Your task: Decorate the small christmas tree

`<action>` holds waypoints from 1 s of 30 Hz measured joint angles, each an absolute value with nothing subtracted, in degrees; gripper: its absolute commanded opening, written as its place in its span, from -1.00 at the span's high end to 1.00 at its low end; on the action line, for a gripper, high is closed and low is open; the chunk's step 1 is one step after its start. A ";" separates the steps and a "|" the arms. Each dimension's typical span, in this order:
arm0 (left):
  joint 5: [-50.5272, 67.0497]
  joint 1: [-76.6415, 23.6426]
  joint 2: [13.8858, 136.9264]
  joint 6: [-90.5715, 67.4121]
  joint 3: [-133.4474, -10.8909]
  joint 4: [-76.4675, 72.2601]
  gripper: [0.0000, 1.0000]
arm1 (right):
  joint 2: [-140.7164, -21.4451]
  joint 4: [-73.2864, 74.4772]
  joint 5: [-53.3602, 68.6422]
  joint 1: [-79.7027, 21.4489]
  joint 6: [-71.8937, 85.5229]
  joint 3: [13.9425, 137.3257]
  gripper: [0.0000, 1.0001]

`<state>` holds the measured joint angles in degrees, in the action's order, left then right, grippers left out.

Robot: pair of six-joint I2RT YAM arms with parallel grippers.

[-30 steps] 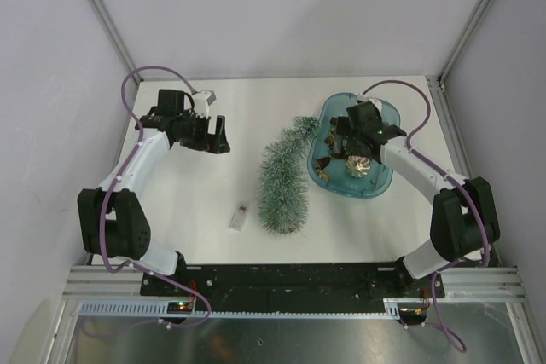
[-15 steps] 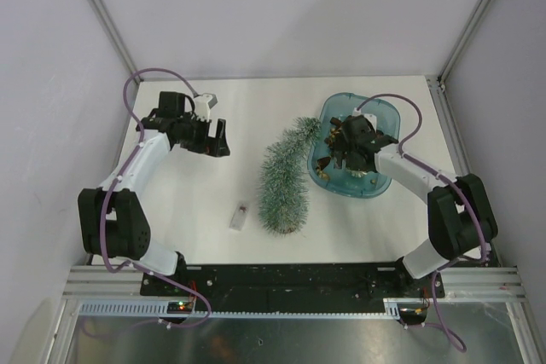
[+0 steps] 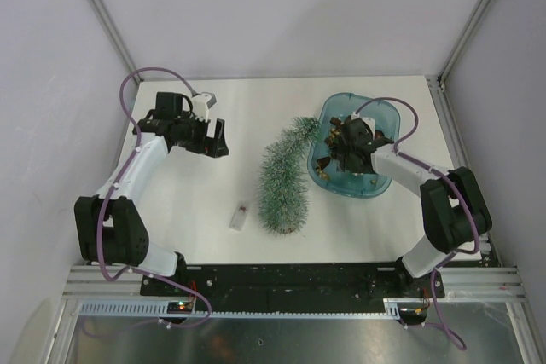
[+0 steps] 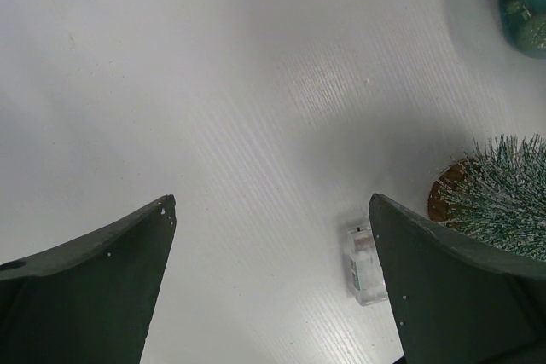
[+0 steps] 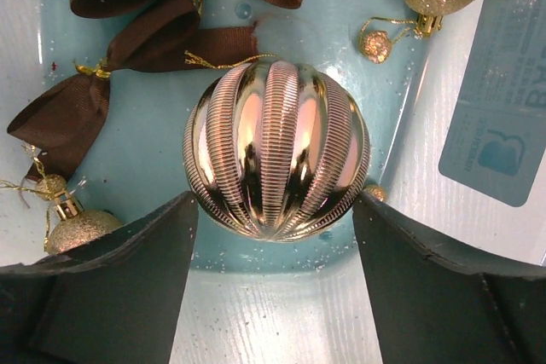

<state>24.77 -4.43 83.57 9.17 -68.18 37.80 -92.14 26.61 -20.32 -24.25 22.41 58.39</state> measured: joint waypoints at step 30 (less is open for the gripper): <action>26.15 -4.43 81.47 10.66 -66.02 37.58 -0.99 | -70.54 25.67 -3.77 -16.60 22.11 57.65 -0.98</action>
